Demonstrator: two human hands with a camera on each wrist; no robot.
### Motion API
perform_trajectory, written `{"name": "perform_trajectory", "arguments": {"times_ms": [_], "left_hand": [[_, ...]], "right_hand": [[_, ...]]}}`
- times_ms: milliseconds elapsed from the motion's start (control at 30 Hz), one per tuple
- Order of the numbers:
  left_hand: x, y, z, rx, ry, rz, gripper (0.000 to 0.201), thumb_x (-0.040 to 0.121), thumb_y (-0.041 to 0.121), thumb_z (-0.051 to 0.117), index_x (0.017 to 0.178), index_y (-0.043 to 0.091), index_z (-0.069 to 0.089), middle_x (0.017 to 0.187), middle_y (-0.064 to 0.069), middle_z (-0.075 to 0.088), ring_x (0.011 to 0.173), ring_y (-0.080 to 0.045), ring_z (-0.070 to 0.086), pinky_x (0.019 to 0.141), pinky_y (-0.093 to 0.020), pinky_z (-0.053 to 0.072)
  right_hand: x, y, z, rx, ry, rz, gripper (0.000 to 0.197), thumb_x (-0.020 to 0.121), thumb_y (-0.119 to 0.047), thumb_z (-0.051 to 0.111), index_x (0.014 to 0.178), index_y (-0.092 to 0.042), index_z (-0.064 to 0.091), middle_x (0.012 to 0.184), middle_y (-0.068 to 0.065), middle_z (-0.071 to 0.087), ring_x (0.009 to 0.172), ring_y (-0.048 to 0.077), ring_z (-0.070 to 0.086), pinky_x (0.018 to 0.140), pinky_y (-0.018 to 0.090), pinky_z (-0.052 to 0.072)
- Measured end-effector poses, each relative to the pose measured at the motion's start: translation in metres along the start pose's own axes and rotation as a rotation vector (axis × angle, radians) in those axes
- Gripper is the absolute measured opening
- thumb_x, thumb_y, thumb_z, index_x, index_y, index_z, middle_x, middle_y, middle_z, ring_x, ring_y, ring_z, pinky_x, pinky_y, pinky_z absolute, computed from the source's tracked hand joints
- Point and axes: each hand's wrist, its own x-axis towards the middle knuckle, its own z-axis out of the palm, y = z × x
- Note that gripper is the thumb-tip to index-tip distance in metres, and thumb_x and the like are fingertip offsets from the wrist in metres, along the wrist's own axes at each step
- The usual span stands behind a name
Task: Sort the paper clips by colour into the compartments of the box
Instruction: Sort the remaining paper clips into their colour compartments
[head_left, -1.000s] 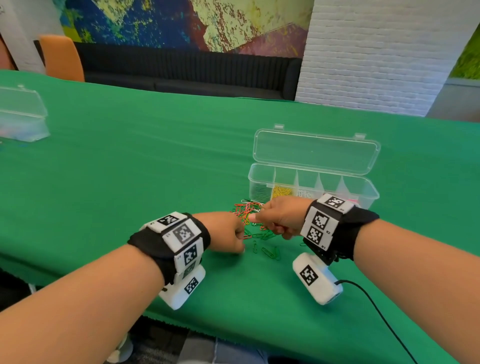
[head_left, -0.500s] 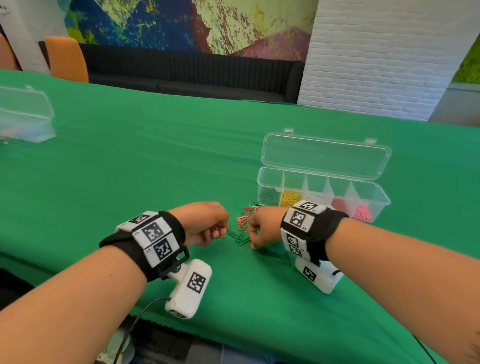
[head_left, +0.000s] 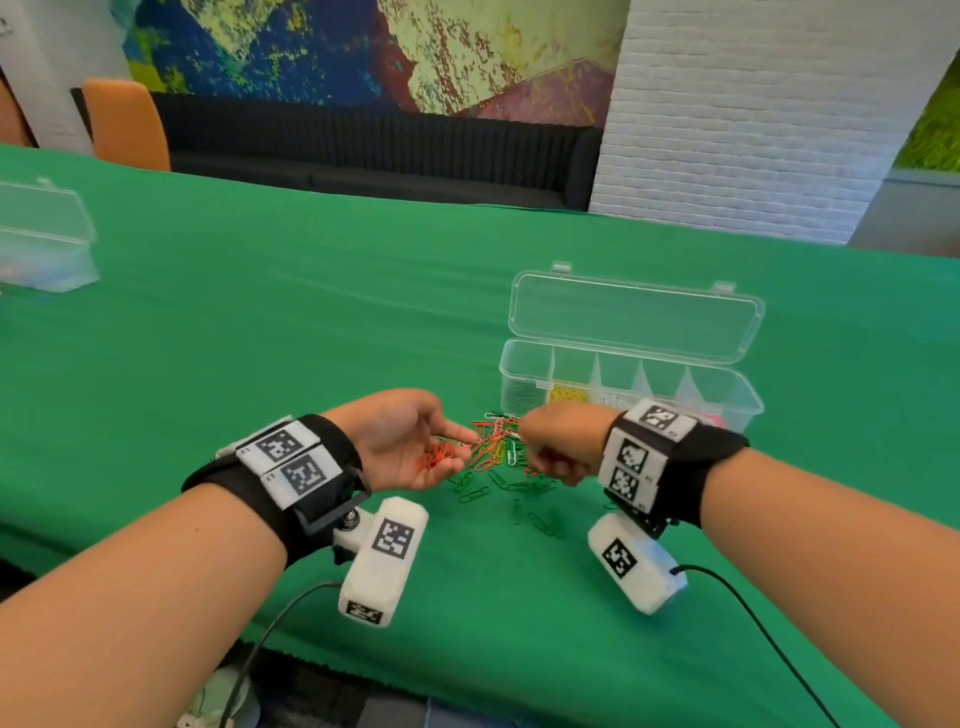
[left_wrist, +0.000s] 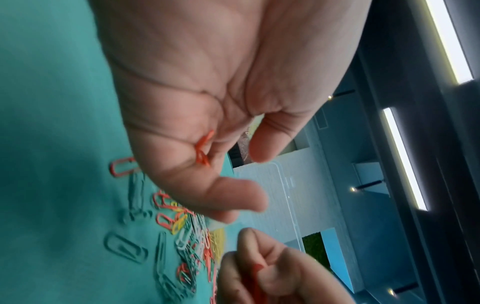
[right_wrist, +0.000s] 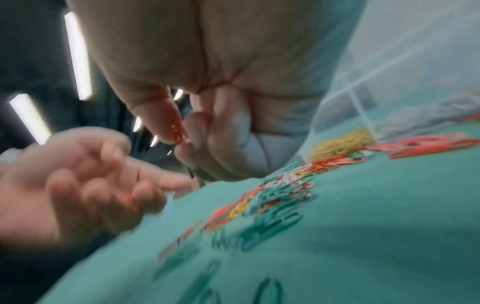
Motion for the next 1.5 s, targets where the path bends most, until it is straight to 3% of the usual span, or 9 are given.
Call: {"name": "perform_trajectory", "arguments": {"times_ms": [300, 500, 633, 767, 933, 1000, 1100, 1233, 1500], "left_hand": [[0.032, 0.026, 0.067, -0.008, -0.053, 0.038, 0.042, 0.098, 0.032, 0.031, 0.107, -0.004, 0.05, 0.093, -0.022, 0.056, 0.079, -0.028, 0.06, 0.059, -0.034, 0.058], [0.056, 0.058, 0.117, -0.023, -0.11, 0.095, 0.055, 0.099, 0.043, 0.03, 0.123, -0.005, 0.042, 0.095, -0.023, 0.053, 0.086, -0.03, 0.058, 0.077, -0.041, 0.052], [0.078, 0.075, 0.152, -0.028, -0.118, 0.108, 0.057, 0.099, 0.044, 0.029, 0.127, -0.005, 0.038, 0.091, -0.022, 0.05, 0.12, -0.035, 0.049, 0.091, -0.042, 0.043], [0.102, 0.086, 0.176, 0.036, -0.084, 0.082, 0.053, 0.098, 0.047, 0.03, 0.105, -0.004, 0.043, 0.086, -0.018, 0.048, 0.076, -0.027, 0.052, 0.084, -0.041, 0.046], [0.122, 0.095, 0.193, 0.121, -0.005, 0.074, 0.056, 0.097, 0.051, 0.03, 0.116, -0.001, 0.041, 0.084, -0.015, 0.041, 0.065, -0.021, 0.04, 0.067, -0.033, 0.039], [0.13, 0.096, 0.197, 0.14, -0.022, 0.08, 0.068, 0.097, 0.053, 0.027, 0.138, -0.001, 0.031, 0.11, -0.027, 0.045, 0.096, -0.033, 0.05, 0.095, -0.041, 0.038], [0.126, 0.097, 0.201, 0.167, -0.03, 0.088, 0.076, 0.097, 0.054, 0.023, 0.147, -0.002, 0.015, 0.151, -0.031, 0.011, 0.142, -0.039, 0.011, 0.114, -0.044, 0.016], [0.12, 0.091, 0.19, 0.287, -0.016, 0.17, 0.054, 0.097, 0.051, 0.03, 0.12, 0.006, 0.049, 0.111, -0.016, 0.051, 0.098, -0.026, 0.05, 0.086, -0.035, 0.041], [0.059, 0.06, 0.131, 1.026, 0.079, 0.381, 0.007, 0.093, 0.026, 0.054, 0.099, 0.022, 0.058, 0.082, 0.004, 0.06, 0.065, -0.007, 0.055, 0.057, -0.019, 0.044]], "right_hand": [[-0.018, 0.055, -0.062, 0.653, 0.163, 0.091, 0.019, 0.089, -0.003, 0.028, 0.078, -0.01, 0.041, 0.059, 0.005, 0.037, 0.041, 0.011, 0.032, 0.031, 0.013, 0.025], [-0.03, 0.08, -0.111, 1.038, 0.323, 0.042, 0.05, 0.099, -0.044, 0.029, 0.1, 0.003, 0.047, 0.078, 0.015, 0.047, 0.068, 0.024, 0.049, 0.065, 0.034, 0.048], [-0.026, 0.09, -0.131, 1.15, 0.341, 0.046, 0.066, 0.096, -0.057, 0.02, 0.1, 0.004, 0.046, 0.083, 0.015, 0.044, 0.073, 0.024, 0.046, 0.084, 0.036, 0.046], [-0.016, 0.094, -0.14, 1.225, 0.408, 0.053, 0.067, 0.093, -0.062, 0.02, 0.103, 0.001, 0.04, 0.074, 0.011, 0.039, 0.063, 0.02, 0.04, 0.066, 0.029, 0.043], [0.0, 0.095, -0.146, 1.175, 0.434, 0.078, 0.073, 0.084, -0.075, 0.021, 0.085, -0.005, 0.043, 0.069, 0.009, 0.036, 0.055, 0.018, 0.034, 0.051, 0.027, 0.03], [0.007, 0.098, -0.146, 1.141, 0.434, 0.071, 0.075, 0.081, -0.079, 0.021, 0.082, -0.007, 0.043, 0.065, 0.006, 0.032, 0.052, 0.017, 0.029, 0.049, 0.027, 0.025], [0.012, 0.101, -0.147, 1.128, 0.421, 0.056, 0.082, 0.079, -0.081, 0.021, 0.096, -0.004, 0.046, 0.066, 0.004, 0.034, 0.053, 0.017, 0.033, 0.05, 0.027, 0.027], [0.004, 0.11, -0.144, 1.08, 0.378, 0.011, 0.083, 0.088, -0.07, 0.022, 0.119, 0.003, 0.047, 0.123, 0.016, 0.054, 0.117, 0.033, 0.052, 0.103, 0.04, 0.04], [-0.036, 0.111, -0.117, 0.359, 0.519, -0.136, 0.013, 0.094, -0.029, 0.052, 0.094, -0.018, 0.058, 0.1, 0.003, 0.061, 0.099, 0.02, 0.06, 0.093, 0.038, 0.05]]}}
